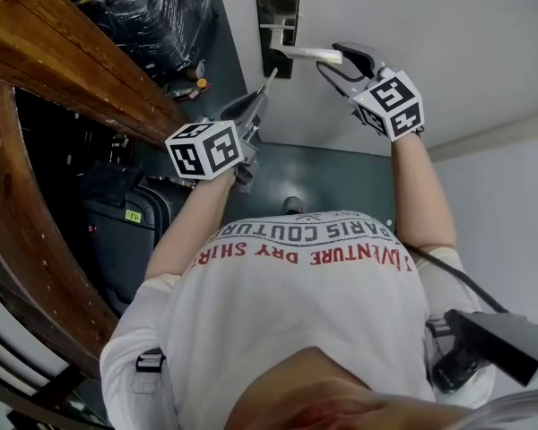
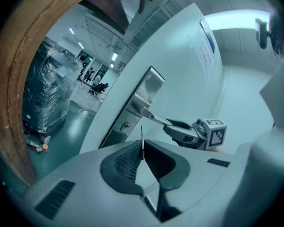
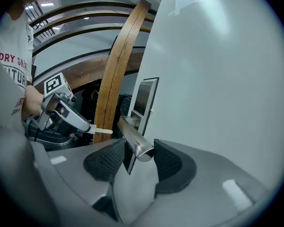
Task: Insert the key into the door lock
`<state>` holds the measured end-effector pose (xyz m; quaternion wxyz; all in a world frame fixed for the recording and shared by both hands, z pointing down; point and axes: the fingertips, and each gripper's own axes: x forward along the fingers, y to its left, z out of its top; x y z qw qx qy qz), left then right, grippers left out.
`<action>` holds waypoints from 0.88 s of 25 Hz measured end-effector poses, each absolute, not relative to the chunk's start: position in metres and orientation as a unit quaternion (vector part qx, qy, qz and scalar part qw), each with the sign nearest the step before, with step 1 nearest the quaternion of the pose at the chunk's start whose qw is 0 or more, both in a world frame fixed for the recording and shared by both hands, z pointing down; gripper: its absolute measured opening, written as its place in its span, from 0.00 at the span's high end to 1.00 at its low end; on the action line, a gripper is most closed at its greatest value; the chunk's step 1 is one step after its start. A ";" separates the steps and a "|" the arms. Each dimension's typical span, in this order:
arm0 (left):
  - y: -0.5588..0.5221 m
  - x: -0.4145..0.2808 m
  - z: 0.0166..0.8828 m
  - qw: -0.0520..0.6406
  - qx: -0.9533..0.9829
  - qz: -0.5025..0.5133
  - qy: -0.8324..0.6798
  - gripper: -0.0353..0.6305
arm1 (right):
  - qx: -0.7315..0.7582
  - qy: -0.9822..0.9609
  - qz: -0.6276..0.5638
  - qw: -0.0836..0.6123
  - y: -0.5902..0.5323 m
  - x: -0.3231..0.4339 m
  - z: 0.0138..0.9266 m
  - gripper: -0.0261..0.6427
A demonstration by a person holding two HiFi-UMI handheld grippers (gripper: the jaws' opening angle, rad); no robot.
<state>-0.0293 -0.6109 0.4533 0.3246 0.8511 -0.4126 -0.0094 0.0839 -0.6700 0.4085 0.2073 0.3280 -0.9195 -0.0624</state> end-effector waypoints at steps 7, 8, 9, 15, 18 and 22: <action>-0.642 -0.023 0.476 0.427 0.801 -0.103 -0.406 0.91 | 0.333 -0.919 -0.060 0.204 -0.668 0.083 0.407 0.68; -0.644 -0.021 0.477 0.439 0.795 -0.119 -0.402 0.91 | 0.333 -0.919 -0.060 0.204 -0.668 0.083 0.407 0.68; -0.646 -0.020 0.478 0.452 0.788 -0.134 -0.397 0.91 | 0.333 -0.919 -0.060 0.203 -0.668 0.083 0.407 0.68; -0.655 -0.018 0.487 0.511 0.740 -0.204 -0.386 0.91 | 0.336 -0.918 -0.057 0.202 -0.668 0.083 0.408 0.68; -0.658 -0.016 0.489 0.527 0.726 -0.224 -0.381 0.91 | 0.338 -0.918 -0.056 0.199 -0.668 0.083 0.407 0.68; -0.659 -0.013 0.490 0.542 0.711 -0.248 -0.372 0.91 | 0.339 -0.918 -0.056 0.197 -0.668 0.082 0.407 0.68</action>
